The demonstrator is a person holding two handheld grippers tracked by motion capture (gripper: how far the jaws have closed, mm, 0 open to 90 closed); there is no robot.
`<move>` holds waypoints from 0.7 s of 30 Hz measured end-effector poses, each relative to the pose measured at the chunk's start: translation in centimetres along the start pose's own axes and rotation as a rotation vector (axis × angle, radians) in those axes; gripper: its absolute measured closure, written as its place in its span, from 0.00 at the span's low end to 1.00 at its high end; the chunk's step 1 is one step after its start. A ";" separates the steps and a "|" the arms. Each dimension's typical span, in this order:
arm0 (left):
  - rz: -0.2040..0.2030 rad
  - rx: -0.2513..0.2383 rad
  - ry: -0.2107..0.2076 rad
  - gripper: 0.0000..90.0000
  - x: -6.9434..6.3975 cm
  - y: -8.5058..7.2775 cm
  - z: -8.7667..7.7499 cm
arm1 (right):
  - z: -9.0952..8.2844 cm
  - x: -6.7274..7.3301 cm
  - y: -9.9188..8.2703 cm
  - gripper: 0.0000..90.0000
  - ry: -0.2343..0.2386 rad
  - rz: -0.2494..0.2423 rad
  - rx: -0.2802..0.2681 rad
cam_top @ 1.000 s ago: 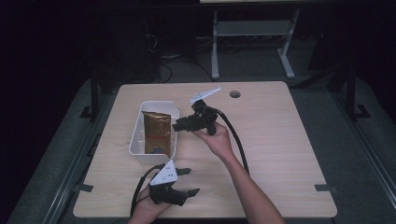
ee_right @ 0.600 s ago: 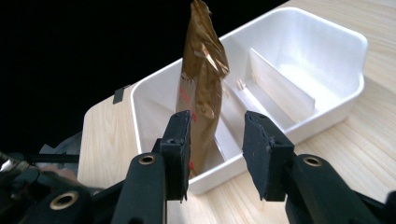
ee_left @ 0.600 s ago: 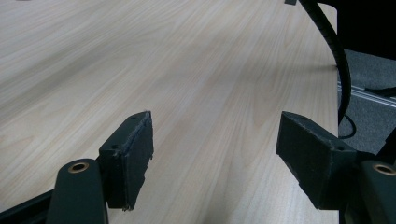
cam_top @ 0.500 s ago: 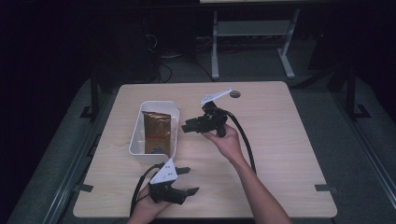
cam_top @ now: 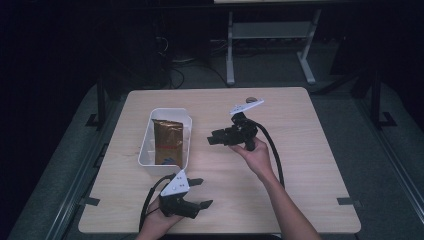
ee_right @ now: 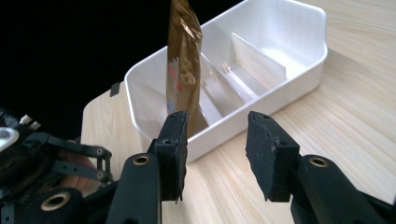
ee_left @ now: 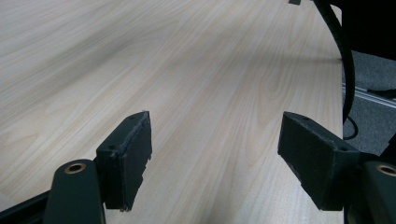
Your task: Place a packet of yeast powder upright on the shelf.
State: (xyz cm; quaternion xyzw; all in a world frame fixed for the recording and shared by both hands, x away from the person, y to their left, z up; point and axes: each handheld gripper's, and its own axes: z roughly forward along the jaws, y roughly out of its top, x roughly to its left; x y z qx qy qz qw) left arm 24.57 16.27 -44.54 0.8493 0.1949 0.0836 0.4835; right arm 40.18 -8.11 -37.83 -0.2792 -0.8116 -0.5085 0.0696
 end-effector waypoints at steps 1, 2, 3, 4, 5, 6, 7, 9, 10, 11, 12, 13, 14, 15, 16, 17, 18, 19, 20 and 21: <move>-0.001 0.000 0.001 0.27 0.0 0.0 0.0 | -0.2 -0.1 -0.2 0.64 -0.002 0.002 -0.002; -0.002 -0.001 0.001 0.27 0.0 0.0 0.0 | -0.4 -0.1 -0.4 0.63 -0.002 0.006 -0.003; -0.002 -0.001 0.002 0.27 0.0 0.0 0.0 | -0.5 -0.2 -0.6 0.63 -0.003 0.011 -0.003; -0.002 -0.001 0.002 0.27 0.0 0.0 0.0 | -0.7 -0.3 -0.8 0.63 -0.006 0.010 -0.003; -0.004 -0.001 0.002 0.27 0.1 0.0 0.0 | -0.8 -0.4 -0.9 0.63 -0.009 0.012 -0.004; -0.005 -0.003 0.003 0.27 0.1 0.0 0.0 | -1.1 -0.5 -1.1 0.63 -0.009 0.017 -0.005; -0.006 -0.002 0.004 0.27 0.1 0.0 0.0 | -1.2 -0.6 -1.2 0.63 -0.010 0.021 -0.006; -0.008 -0.003 0.005 0.26 0.1 0.0 0.0 | -1.6 -0.7 -1.5 0.63 -0.011 0.027 -0.015; -0.008 -0.003 0.006 0.26 0.1 0.0 0.0 | -1.8 -0.7 -1.6 0.62 -0.013 0.031 -0.015; -0.006 -0.002 0.007 0.26 0.1 0.0 0.0 | -2.0 -0.8 -1.7 0.62 -0.015 0.032 -0.014; -0.006 -0.002 0.007 0.26 0.1 0.0 0.0 | -2.1 -0.8 -1.8 0.62 -0.018 0.033 -0.016; -0.007 -0.002 0.008 0.26 0.2 0.0 0.0 | -2.3 -0.9 -1.9 0.62 -0.018 0.035 -0.017; -0.007 -0.003 0.009 0.26 0.2 0.0 0.0 | -2.5 -0.9 -2.0 0.62 -0.016 0.041 -0.013; -0.006 -0.002 0.011 0.26 0.2 0.0 0.0 | -2.7 -1.0 -2.1 0.61 -0.015 0.042 -0.013; -0.007 -0.004 0.011 0.26 0.2 0.0 0.0 | -2.9 -1.0 -2.2 0.61 -0.012 0.046 -0.017; -0.007 -0.005 0.012 0.25 0.2 0.0 -0.1 | -3.1 -1.0 -2.3 0.61 -0.013 0.045 -0.022; -0.009 -0.007 0.014 0.25 0.3 0.0 -0.1 | -3.3 -1.0 -2.4 0.61 -0.017 0.044 -0.024; -0.010 -0.007 0.014 0.25 0.3 0.0 -0.1 | -3.5 -1.0 -2.6 0.61 -0.020 0.046 -0.026; -0.012 -0.007 0.013 0.25 0.3 0.0 -0.1 | -3.7 -1.0 -2.7 0.61 -0.020 0.046 -0.030; -0.013 -0.006 0.014 0.25 0.3 0.0 0.0 | -3.8 -1.0 -2.8 0.60 -0.018 0.049 -0.033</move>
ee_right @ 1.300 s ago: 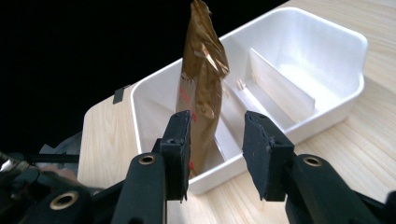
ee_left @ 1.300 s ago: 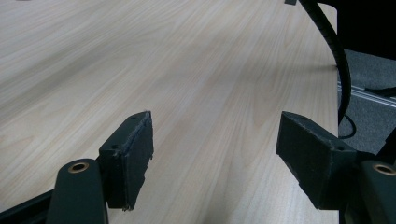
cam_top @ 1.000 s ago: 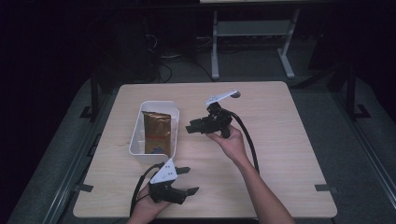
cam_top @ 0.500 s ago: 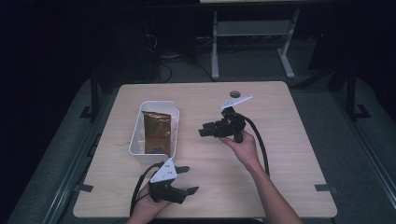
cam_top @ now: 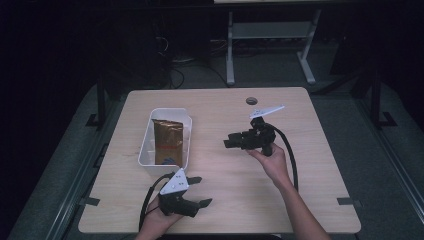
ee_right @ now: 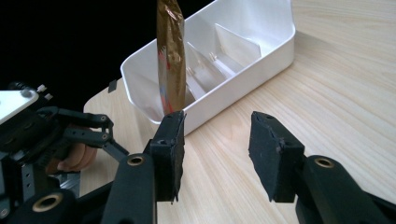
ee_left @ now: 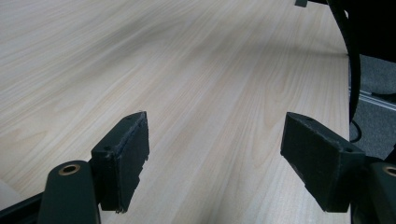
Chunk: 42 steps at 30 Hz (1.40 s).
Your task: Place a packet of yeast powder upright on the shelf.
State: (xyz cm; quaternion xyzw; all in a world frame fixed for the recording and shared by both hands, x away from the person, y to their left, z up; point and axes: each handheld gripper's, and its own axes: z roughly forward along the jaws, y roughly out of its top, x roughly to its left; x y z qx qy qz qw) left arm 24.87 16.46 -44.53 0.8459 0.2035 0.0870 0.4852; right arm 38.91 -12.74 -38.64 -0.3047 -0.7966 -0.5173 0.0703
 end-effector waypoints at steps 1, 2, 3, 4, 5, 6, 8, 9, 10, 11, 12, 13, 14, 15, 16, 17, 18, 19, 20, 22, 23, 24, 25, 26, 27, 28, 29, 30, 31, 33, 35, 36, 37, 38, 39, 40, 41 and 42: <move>0.000 0.001 0.000 0.25 0.0 0.0 0.0 | -0.3 0.0 -0.2 0.60 -0.006 0.003 0.003; 0.002 0.002 0.000 0.25 0.0 0.0 0.0 | -0.4 -0.1 -0.3 0.60 -0.006 0.004 0.002; 0.003 0.003 0.000 0.25 0.0 0.0 0.0 | -0.6 -0.1 -0.5 0.60 -0.007 0.008 0.002; 0.004 0.005 0.000 0.25 0.0 0.0 0.0 | -0.7 -0.2 -0.7 0.60 -0.007 0.011 0.001; 0.006 0.005 0.002 0.25 0.0 0.0 0.0 | -0.9 -0.2 -0.8 0.59 -0.009 0.012 0.002; 0.003 0.004 0.002 0.25 0.0 0.0 0.0 | -1.0 -0.2 -0.9 0.59 -0.009 0.013 0.003; 0.002 0.005 0.002 0.25 0.0 0.0 0.0 | -1.4 -0.3 -1.3 0.59 -0.009 0.023 -0.001; 0.002 0.006 0.001 0.25 0.0 0.0 0.0 | -1.7 -0.4 -1.4 0.58 -0.012 0.023 -0.004; 0.004 0.005 0.002 0.25 0.0 0.0 0.0 | -1.8 -0.4 -1.5 0.58 -0.012 0.026 -0.005; 0.005 0.005 0.003 0.25 0.0 0.1 0.0 | -1.9 -0.4 -1.6 0.58 -0.010 0.029 -0.007; 0.003 0.005 0.003 0.25 0.0 0.1 0.0 | -2.1 -0.4 -1.8 0.58 -0.011 0.029 -0.005; 0.001 0.005 0.003 0.25 0.0 0.1 0.0 | -2.2 -0.4 -1.9 0.58 -0.014 0.026 0.000; -0.003 0.003 0.004 0.25 0.1 0.1 -0.1 | -2.3 -0.3 -2.0 0.58 -0.017 0.025 -0.002; -0.002 0.002 0.004 0.25 0.1 0.1 -0.1 | -2.5 -0.3 -2.2 0.57 -0.016 0.027 -0.003; -0.004 0.002 0.004 0.25 0.1 0.1 -0.1 | -2.7 -0.3 -2.4 0.57 -0.015 0.031 -0.005; -0.004 0.002 0.005 0.25 0.1 0.1 -0.1 | -2.8 -0.3 -2.5 0.57 -0.016 0.033 -0.004; -0.004 0.002 0.006 0.25 0.2 0.1 -0.2 | -3.0 -0.3 -2.7 0.57 -0.019 0.034 0.003; -0.005 0.000 0.008 0.25 0.2 0.1 -0.2 | -3.2 -0.3 -2.9 0.57 -0.023 0.033 0.004; -0.005 -0.001 0.008 0.25 0.2 0.1 -0.2 | -3.4 -0.3 -3.1 0.57 -0.026 0.033 0.004; -0.006 0.000 0.007 0.25 0.2 0.0 -0.2 | -3.8 -0.4 -3.5 0.56 -0.032 0.037 0.008; -0.006 0.003 0.005 0.25 0.2 0.0 -0.1 | -3.9 -0.4 -3.6 0.56 -0.034 0.040 0.007; -0.004 0.005 0.006 0.25 0.1 0.1 -0.1 | -4.2 -0.5 -3.8 0.56 -0.035 0.044 0.005; -0.003 0.006 0.005 0.25 0.1 0.1 -0.1 | -4.3 -0.6 -4.0 0.55 -0.039 0.045 0.005; -0.002 0.007 0.006 0.25 0.1 0.1 -0.1 | -4.5 -0.6 -4.1 0.55 -0.040 0.050 0.009; -0.001 0.007 0.007 0.25 0.1 0.1 -0.1 | -4.7 -0.6 -4.2 0.55 -0.042 0.047 0.010; -0.003 0.007 0.006 0.25 0.1 0.1 0.0 | -4.9 -0.6 -4.4 0.55 -0.048 0.048 0.006; -0.004 0.007 0.006 0.25 0.1 0.1 0.0 | -5.1 -0.6 -4.6 0.55 -0.051 0.047 0.007; -0.004 0.009 0.008 0.25 0.1 0.1 0.0 | -5.3 -0.7 -4.7 0.55 -0.054 0.050 0.006; -0.005 0.009 0.009 0.25 0.2 0.1 0.0 | -5.5 -0.7 -4.9 0.55 -0.057 0.055 0.004; -0.001 0.012 0.010 0.25 0.2 0.0 0.0 | -6.0 -0.8 -5.3 0.55 -0.062 0.057 -0.001; 0.002 0.012 0.011 0.25 0.1 0.1 0.1 | -6.4 -0.8 -5.6 0.54 -0.065 0.062 -0.006; 0.001 0.012 0.012 0.25 0.1 0.1 0.0 | -6.6 -0.8 -5.8 0.54 -0.071 0.062 -0.002; 0.001 0.012 0.013 0.25 0.1 0.1 0.0 | -6.9 -0.8 -6.0 0.54 -0.076 0.063 0.002; 0.000 0.011 0.013 0.25 0.1 0.1 0.0 | -7.1 -0.8 -6.2 0.54 -0.078 0.067 0.001; 0.000 0.010 0.014 0.25 0.2 0.1 0.0 | -7.3 -0.8 -6.4 0.54 -0.081 0.071 0.002; -0.003 0.010 0.014 0.25 0.2 0.1 0.0 | -7.6 -0.9 -6.6 0.54 -0.085 0.071 0.002; -0.004 0.011 0.015 0.25 0.2 0.1 0.0 | -7.8 -0.9 -6.8 0.54 -0.088 0.074 0.002; -0.003 0.012 0.016 0.25 0.3 0.1 0.0 | -8.0 -0.9 -7.0 0.54 -0.093 0.075 -0.001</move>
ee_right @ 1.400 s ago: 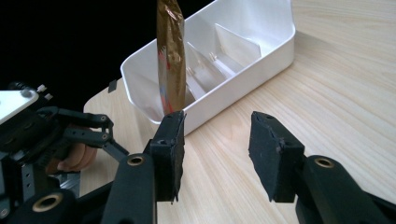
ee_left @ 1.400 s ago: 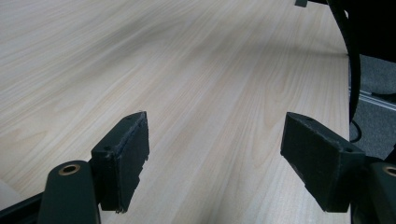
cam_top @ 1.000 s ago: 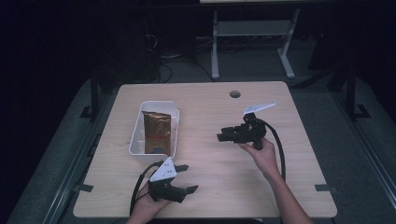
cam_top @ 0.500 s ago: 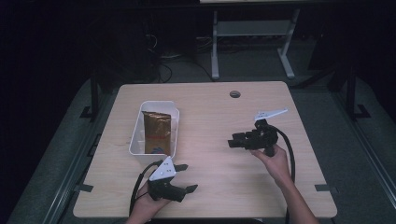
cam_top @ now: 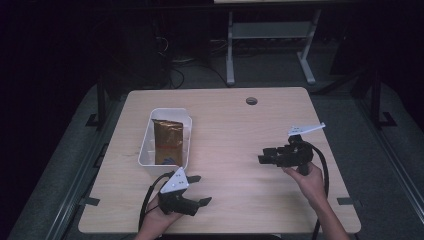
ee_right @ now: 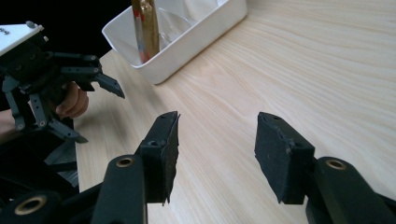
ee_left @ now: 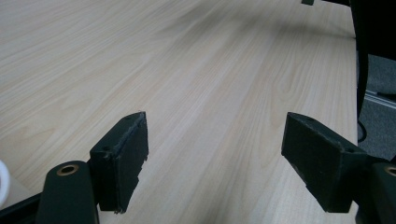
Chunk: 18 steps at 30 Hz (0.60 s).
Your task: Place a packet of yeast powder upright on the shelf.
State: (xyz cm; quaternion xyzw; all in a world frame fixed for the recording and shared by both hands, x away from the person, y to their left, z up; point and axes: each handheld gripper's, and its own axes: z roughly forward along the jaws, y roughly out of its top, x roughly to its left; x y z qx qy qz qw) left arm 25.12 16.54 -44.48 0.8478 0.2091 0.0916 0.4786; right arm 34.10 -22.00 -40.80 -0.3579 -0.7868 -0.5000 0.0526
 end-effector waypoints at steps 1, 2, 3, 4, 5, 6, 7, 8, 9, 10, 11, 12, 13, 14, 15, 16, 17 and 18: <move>0.001 0.001 0.001 0.25 0.0 0.0 0.0 | -0.2 -0.1 -0.2 0.54 -0.005 0.001 0.001; 0.001 0.001 0.001 0.24 0.0 0.0 0.0 | -0.4 -0.1 -0.4 0.54 -0.009 0.004 -0.002; 0.000 0.001 0.000 0.24 0.0 0.0 0.0 | -0.6 -0.2 -0.5 0.54 -0.013 0.005 -0.003; 0.001 0.003 0.000 0.25 0.0 0.0 0.1 | -0.7 -0.2 -0.7 0.54 -0.013 0.011 -0.003; 0.001 0.003 0.000 0.24 0.0 0.0 0.1 | -0.9 -0.3 -0.8 0.54 -0.017 0.013 -0.004; 0.000 0.002 -0.001 0.24 0.0 0.0 0.1 | -0.9 -0.3 -0.9 0.54 -0.017 0.016 -0.004; 0.003 0.003 -0.001 0.25 0.0 0.0 0.1 | -1.1 -0.4 -1.1 0.54 -0.019 0.019 -0.004; 0.003 0.002 0.000 0.24 -0.1 0.0 0.1 | -1.1 -0.4 -1.2 0.54 -0.020 0.020 -0.003; 0.004 0.002 0.001 0.24 0.0 0.0 0.0 | -1.2 -0.4 -1.4 0.54 -0.021 0.020 0.001; 0.003 0.001 0.001 0.24 0.0 0.0 0.0 | -1.3 -0.4 -1.6 0.54 -0.022 0.021 0.003; 0.002 0.001 0.002 0.24 0.0 0.0 0.0 | -1.3 -0.4 -1.8 0.54 -0.023 0.020 0.005; 0.003 0.002 0.002 0.24 0.0 0.0 0.0 | -1.4 -0.4 -1.9 0.54 -0.024 0.024 0.008; 0.003 0.002 0.003 0.24 0.0 0.0 0.0 | -1.4 -0.4 -2.1 0.54 -0.023 0.025 0.013; 0.003 0.003 0.003 0.24 0.0 0.0 0.0 | -1.5 -0.4 -2.4 0.54 -0.024 0.025 0.016; 0.004 0.003 0.003 0.24 0.0 0.0 0.0 | -1.6 -0.3 -2.6 0.54 -0.024 0.028 0.017; 0.004 0.002 0.004 0.24 0.0 0.0 0.0 | -1.6 -0.4 -2.8 0.54 -0.023 0.031 0.016; 0.005 0.002 0.004 0.24 0.0 0.0 0.0 | -1.7 -0.4 -3.0 0.54 -0.021 0.035 0.016; 0.005 0.003 0.004 0.24 0.0 0.0 0.0 | -1.7 -0.4 -3.2 0.54 -0.023 0.035 0.018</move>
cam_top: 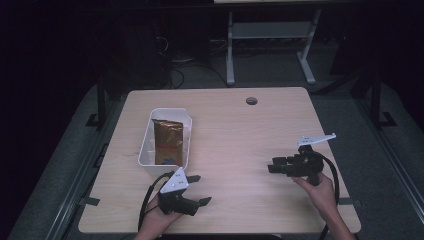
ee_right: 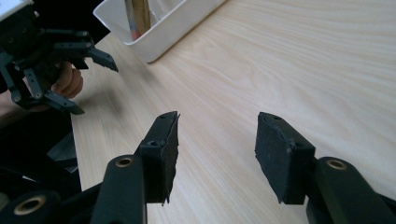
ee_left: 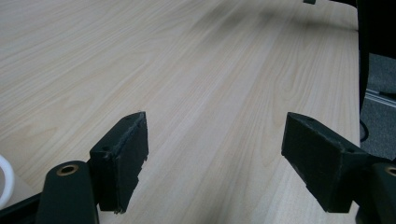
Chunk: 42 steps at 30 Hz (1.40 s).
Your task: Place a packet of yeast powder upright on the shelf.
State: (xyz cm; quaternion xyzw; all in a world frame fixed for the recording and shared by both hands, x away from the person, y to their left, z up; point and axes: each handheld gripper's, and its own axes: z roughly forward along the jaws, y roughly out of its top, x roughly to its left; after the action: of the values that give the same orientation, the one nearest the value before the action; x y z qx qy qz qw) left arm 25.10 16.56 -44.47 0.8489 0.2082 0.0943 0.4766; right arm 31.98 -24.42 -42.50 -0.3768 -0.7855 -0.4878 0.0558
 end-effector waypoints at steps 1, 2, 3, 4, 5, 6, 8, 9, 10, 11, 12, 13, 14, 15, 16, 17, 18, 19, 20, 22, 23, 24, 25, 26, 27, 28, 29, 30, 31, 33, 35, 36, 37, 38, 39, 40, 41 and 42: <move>0.000 0.000 0.000 0.24 0.0 0.0 0.0 | -0.1 0.0 -0.2 0.54 -0.003 -0.001 0.000; 0.000 0.001 0.001 0.24 0.0 0.0 0.0 | -0.1 0.0 -0.4 0.54 -0.003 0.004 0.004; -0.001 0.001 0.002 0.24 0.0 0.0 0.0 | -0.2 0.0 -0.6 0.54 -0.001 0.005 0.006; -0.001 0.001 0.002 0.24 0.0 0.0 0.0 | -0.2 0.0 -0.8 0.54 0.000 0.005 0.003; -0.001 0.001 0.002 0.25 0.0 0.0 0.0 | -0.3 0.0 -1.0 0.54 0.002 0.009 0.005; 0.000 0.002 0.003 0.24 0.0 0.0 0.0 | -0.3 0.0 -1.2 0.53 0.003 0.009 0.007; 0.001 0.002 0.005 0.24 0.0 0.0 0.0 | -0.4 0.0 -1.5 0.53 0.001 0.013 0.011; 0.001 0.002 0.005 0.24 0.0 0.0 0.0 | -0.5 0.0 -1.8 0.53 0.005 0.018 0.012; 0.001 0.002 0.005 0.24 0.0 0.0 0.0 | -0.5 0.0 -2.0 0.52 0.004 0.022 0.014; 0.002 0.001 0.005 0.25 0.0 0.0 0.0 | -0.5 0.0 -2.2 0.52 0.004 0.020 0.014; 0.002 0.002 0.005 0.24 0.0 0.0 0.0 | -0.6 -0.1 -2.4 0.52 0.005 0.024 0.017; 0.001 0.002 0.004 0.24 0.0 -0.1 0.0 | -0.6 0.0 -2.6 0.52 0.007 0.029 0.017; 0.000 0.003 0.004 0.25 0.0 -0.1 0.0 | -0.6 -0.1 -2.8 0.52 0.008 0.027 0.018; 0.000 0.003 0.004 0.24 0.0 -0.1 0.0 | -0.6 0.0 -3.0 0.52 0.008 0.033 0.021; 0.001 0.003 0.004 0.25 0.0 -0.1 0.0 | -0.6 0.0 -3.1 0.52 0.009 0.031 0.023; 0.001 0.003 0.005 0.25 0.0 -0.1 0.0 | -0.5 0.1 -3.2 0.51 0.011 0.032 0.025; 0.001 0.004 0.005 0.25 0.1 -0.1 0.0 | -0.5 0.2 -3.3 0.51 0.011 0.030 0.031; 0.002 0.004 0.006 0.25 0.1 -0.1 0.0 | -0.5 0.3 -3.4 0.51 0.009 0.028 0.034; 0.003 0.004 0.006 0.25 0.1 -0.1 0.0 | -0.6 0.4 -3.5 0.51 0.012 0.029 0.034; 0.003 0.004 0.007 0.25 0.1 -0.1 0.0 | -0.6 0.5 -3.7 0.51 0.014 0.026 0.036; 0.003 0.005 0.006 0.25 0.1 -0.1 0.0 | -0.6 0.6 -3.8 0.51 0.013 0.025 0.036; 0.003 0.006 0.006 0.25 0.1 -0.1 0.0 | -0.6 0.7 -3.9 0.50 0.016 0.023 0.037; 0.001 0.006 0.006 0.25 0.1 -0.1 0.0 | -0.6 0.7 -4.0 0.50 0.014 0.021 0.036; 0.001 0.005 0.006 0.25 0.0 -0.1 0.0 | -0.7 0.8 -4.2 0.50 0.012 0.019 0.036; 0.002 0.005 0.007 0.25 0.0 -0.1 0.0 | -0.7 0.9 -4.3 0.49 0.012 0.021 0.034; 0.003 0.005 0.009 0.25 0.0 -0.1 0.0 | -0.7 0.9 -4.4 0.48 0.011 0.020 0.031; 0.003 0.004 0.010 0.25 0.0 -0.1 -0.1 | -0.8 0.9 -4.6 0.48 0.010 0.023 0.030; 0.001 0.005 0.011 0.25 0.1 -0.1 -0.1 | -0.8 1.0 -4.7 0.48 0.011 0.024 0.033; -0.001 0.005 0.013 0.25 0.1 -0.1 -0.1 | -0.9 1.1 -4.9 0.47 0.009 0.021 0.033; -0.004 0.002 0.013 0.25 0.1 -0.1 -0.1 | -1.0 1.3 -5.1 0.47 0.006 0.017 0.030; 0.003 0.006 0.013 0.25 0.1 0.0 -0.2 | -1.3 1.5 -5.2 0.47 0.009 0.018 0.016; 0.007 0.007 0.016 0.25 0.0 0.0 -0.3 | -1.3 1.6 -5.2 0.47 0.011 0.013 0.014; 0.006 0.005 0.015 0.25 0.0 0.0 -0.3 | -1.3 1.7 -5.2 0.47 0.008 0.011 0.016; 0.005 0.004 0.014 0.25 0.0 0.0 -0.3 | -1.3 1.8 -5.1 0.47 0.005 0.009 0.015; 0.006 0.003 0.015 0.25 -0.1 0.0 -0.3 | -1.2 1.8 -5.1 0.47 0.005 0.005 0.016; 0.006 0.003 0.015 0.25 -0.1 0.0 -0.3 | -1.2 2.0 -5.1 0.47 0.000 0.007 0.022; 0.007 0.004 0.014 0.25 -0.1 0.0 -0.3 | -1.1 2.0 -5.1 0.47 -0.002 0.004 0.024; 0.009 0.006 0.014 0.25 -0.2 0.0 -0.3 | -1.0 2.1 -5.1 0.47 -0.001 0.004 0.026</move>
State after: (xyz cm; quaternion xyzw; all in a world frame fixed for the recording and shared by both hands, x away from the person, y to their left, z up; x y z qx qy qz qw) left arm 24.84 16.75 -44.28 0.8504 0.2080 0.1019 0.4724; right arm 26.89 -25.36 -44.75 -0.3778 -0.7910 -0.4773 0.0614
